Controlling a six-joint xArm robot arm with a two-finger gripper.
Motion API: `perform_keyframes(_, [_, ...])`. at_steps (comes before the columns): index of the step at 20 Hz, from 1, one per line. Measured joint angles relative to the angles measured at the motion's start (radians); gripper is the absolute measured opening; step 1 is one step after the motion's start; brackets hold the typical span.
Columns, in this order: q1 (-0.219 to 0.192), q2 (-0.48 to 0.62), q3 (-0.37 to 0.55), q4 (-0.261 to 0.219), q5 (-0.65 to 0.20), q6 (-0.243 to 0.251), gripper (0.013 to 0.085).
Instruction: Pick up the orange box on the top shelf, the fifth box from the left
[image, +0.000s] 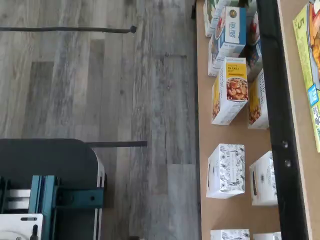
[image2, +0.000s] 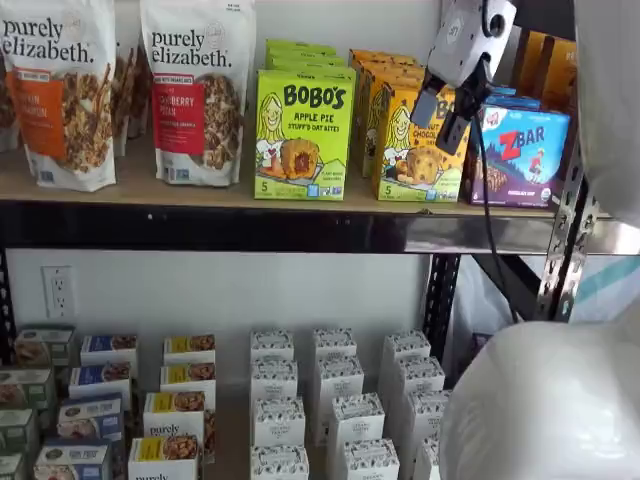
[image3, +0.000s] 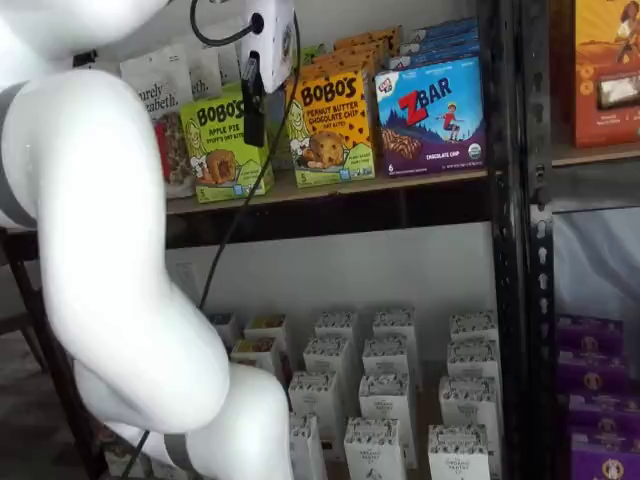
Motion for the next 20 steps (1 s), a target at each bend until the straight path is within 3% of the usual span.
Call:
perform_keyframes(3, [0.018, -0.058, 0.067, 0.037, -0.095, 0.021, 0.0850])
perform_keyframes(7, [0.055, -0.079, 0.089, 0.046, -0.124, 0.058, 0.0850])
perform_keyframes(11, [0.065, -0.094, 0.109, 0.079, -0.159, 0.072, 0.0850])
perform_keyframes(20, [0.032, -0.043, 0.074, 0.207, -0.218, 0.064, 0.0850])
